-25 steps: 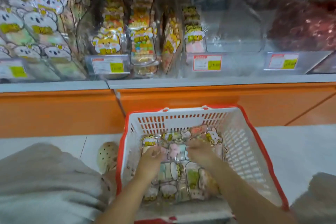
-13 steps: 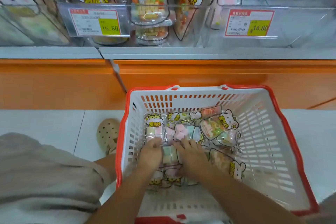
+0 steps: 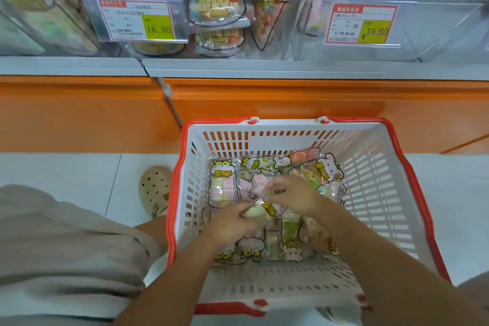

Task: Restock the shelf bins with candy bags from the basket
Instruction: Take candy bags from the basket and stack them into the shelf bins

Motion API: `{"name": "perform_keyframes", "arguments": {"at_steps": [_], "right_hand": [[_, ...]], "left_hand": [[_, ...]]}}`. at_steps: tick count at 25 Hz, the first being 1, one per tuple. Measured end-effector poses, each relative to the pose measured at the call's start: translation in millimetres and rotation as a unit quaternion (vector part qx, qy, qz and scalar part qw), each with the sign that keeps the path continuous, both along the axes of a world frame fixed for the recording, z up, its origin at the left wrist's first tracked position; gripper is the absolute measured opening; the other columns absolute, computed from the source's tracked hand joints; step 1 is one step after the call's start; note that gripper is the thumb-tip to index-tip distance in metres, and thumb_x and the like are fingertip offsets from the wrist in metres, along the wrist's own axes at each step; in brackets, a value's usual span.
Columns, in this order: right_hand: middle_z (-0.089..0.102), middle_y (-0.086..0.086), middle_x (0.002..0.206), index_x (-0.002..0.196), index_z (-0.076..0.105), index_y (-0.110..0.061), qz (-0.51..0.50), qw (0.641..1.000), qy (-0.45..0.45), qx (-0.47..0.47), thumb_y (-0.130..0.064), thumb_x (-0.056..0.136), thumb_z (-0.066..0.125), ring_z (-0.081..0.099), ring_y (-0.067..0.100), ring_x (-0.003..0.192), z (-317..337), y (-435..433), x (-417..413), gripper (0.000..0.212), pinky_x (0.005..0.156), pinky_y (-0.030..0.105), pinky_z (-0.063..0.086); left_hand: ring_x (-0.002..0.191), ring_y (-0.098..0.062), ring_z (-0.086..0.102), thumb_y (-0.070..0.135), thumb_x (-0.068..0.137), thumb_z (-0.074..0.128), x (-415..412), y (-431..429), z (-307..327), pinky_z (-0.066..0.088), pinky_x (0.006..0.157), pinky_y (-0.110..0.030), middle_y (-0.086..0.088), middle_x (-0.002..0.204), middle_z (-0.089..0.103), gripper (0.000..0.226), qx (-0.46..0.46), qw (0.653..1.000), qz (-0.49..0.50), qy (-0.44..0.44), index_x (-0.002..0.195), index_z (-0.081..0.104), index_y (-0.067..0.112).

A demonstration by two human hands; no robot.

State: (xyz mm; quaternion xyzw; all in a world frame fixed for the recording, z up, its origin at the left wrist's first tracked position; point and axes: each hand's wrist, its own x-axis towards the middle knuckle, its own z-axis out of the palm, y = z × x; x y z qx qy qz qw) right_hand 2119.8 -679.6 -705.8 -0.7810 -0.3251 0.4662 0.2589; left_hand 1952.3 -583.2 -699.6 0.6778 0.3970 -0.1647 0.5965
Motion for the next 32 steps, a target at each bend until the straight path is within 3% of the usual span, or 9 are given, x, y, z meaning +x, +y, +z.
{"name": "perform_keyframes", "arguments": {"at_steps": [3, 6, 9, 11, 16, 22, 25, 27, 32], "right_hand": [[0.064, 0.007, 0.12, 0.119, 0.062, -0.014, -0.174, 0.983, 0.009, 0.06, -0.028, 0.103, 0.042, 0.06, 0.019, 0.107, -7, 8, 6, 0.029, 0.093, 0.033, 0.047], [0.035, 0.008, 0.152, 0.145, 0.04, -0.018, -0.023, 0.991, -0.111, -0.064, -0.012, 0.101, 0.038, 0.043, 0.023, 0.129, -37, 11, 6, 0.044, 0.096, 0.029, 0.043], [0.0, 0.0, 0.163, 0.154, 0.013, -0.03, 0.081, 0.972, -0.151, -0.158, -0.01, 0.092, 0.053, 0.015, 0.029, 0.147, -55, 13, -4, 0.076, 0.114, 0.043, 0.028], [0.0, -0.001, 0.162, 0.154, 0.006, -0.03, 0.088, 0.963, -0.177, -0.181, -0.019, 0.087, 0.065, 0.022, 0.032, 0.145, -58, 18, -9, 0.09, 0.111, 0.046, 0.034], [0.025, 0.011, 0.149, 0.142, 0.037, -0.017, 0.078, 0.942, -0.225, -0.237, -0.024, 0.081, 0.071, 0.05, 0.03, 0.123, -56, 26, -15, 0.07, 0.093, 0.039, 0.05], [0.046, 0.001, 0.111, 0.1, 0.061, -0.018, -0.163, 0.974, -0.154, 0.015, -0.005, 0.081, 0.064, 0.054, 0.02, 0.094, -41, -7, -16, 0.024, 0.072, 0.024, 0.044], [0.044, 0.0, 0.116, 0.094, 0.055, -0.012, -0.07, 0.97, -0.187, 0.137, 0.018, 0.067, 0.056, 0.042, 0.01, 0.106, -23, -12, -28, 0.04, 0.076, 0.009, 0.036], [0.036, -0.003, 0.135, 0.1, 0.053, -0.012, 0.007, 0.966, -0.205, 0.158, 0.021, 0.063, 0.056, 0.033, -0.001, 0.11, -13, -12, -34, 0.05, 0.08, 0.017, 0.041], [0.008, -0.008, 0.159, 0.118, 0.045, -0.016, 0.047, 0.968, -0.174, 0.173, 0.019, 0.067, 0.057, 0.04, 0.02, 0.123, -8, -15, -44, 0.062, 0.073, 0.049, 0.052]], "left_hand": [[0.084, -0.008, 0.061, 0.03, 0.088, 0.069, -5, 4, -9, 0.046, 0.073, -0.018, 0.008, 0.106, 0.066, 0.043, 0.016, 0.99, 0.136, 0.019, 0.13, 0.061, 0.023], [0.098, -0.019, 0.062, 0.037, 0.086, 0.071, -8, 10, -18, 0.047, 0.084, -0.029, -0.001, 0.111, 0.068, 0.041, -0.017, 0.961, 0.266, 0.074, 0.12, 0.065, 0.015], [0.083, -0.014, 0.06, 0.026, 0.091, 0.065, -7, 9, -24, 0.045, 0.07, -0.027, -0.003, 0.098, 0.067, 0.022, -0.043, 0.949, 0.304, 0.071, 0.106, 0.065, 0.011], [0.08, -0.013, 0.061, 0.021, 0.093, 0.061, -6, 9, -28, 0.045, 0.063, -0.025, -0.002, 0.095, 0.067, 0.018, -0.035, 0.949, 0.309, 0.06, 0.108, 0.063, 0.012], [0.089, -0.017, 0.066, 0.017, 0.094, 0.058, -8, 10, -35, 0.049, 0.063, -0.024, 0.003, 0.102, 0.07, 0.034, -0.035, 0.948, 0.315, 0.027, 0.127, 0.059, 0.021], [0.088, -0.022, 0.07, 0.017, 0.09, 0.061, -5, 11, -30, 0.059, 0.082, -0.044, -0.001, 0.097, 0.073, 0.02, -0.098, 0.925, 0.366, 0.017, 0.106, 0.069, 0.025], [0.094, -0.031, 0.071, 0.036, 0.083, 0.072, -3, 10, -23, 0.058, 0.082, -0.051, -0.011, 0.107, 0.072, 0.027, -0.197, 0.898, 0.392, 0.013, 0.105, 0.071, 0.021], [0.097, -0.033, 0.07, 0.039, 0.08, 0.077, -1, 9, -16, 0.06, 0.078, -0.047, -0.011, 0.112, 0.069, 0.039, -0.256, 0.889, 0.379, -0.014, 0.112, 0.068, 0.017], [0.103, -0.035, 0.068, 0.024, 0.075, 0.078, 0, 5, -7, 0.061, 0.072, -0.041, -0.015, 0.115, 0.07, 0.05, -0.347, 0.869, 0.35, -0.047, 0.121, 0.064, 0.01]]}}
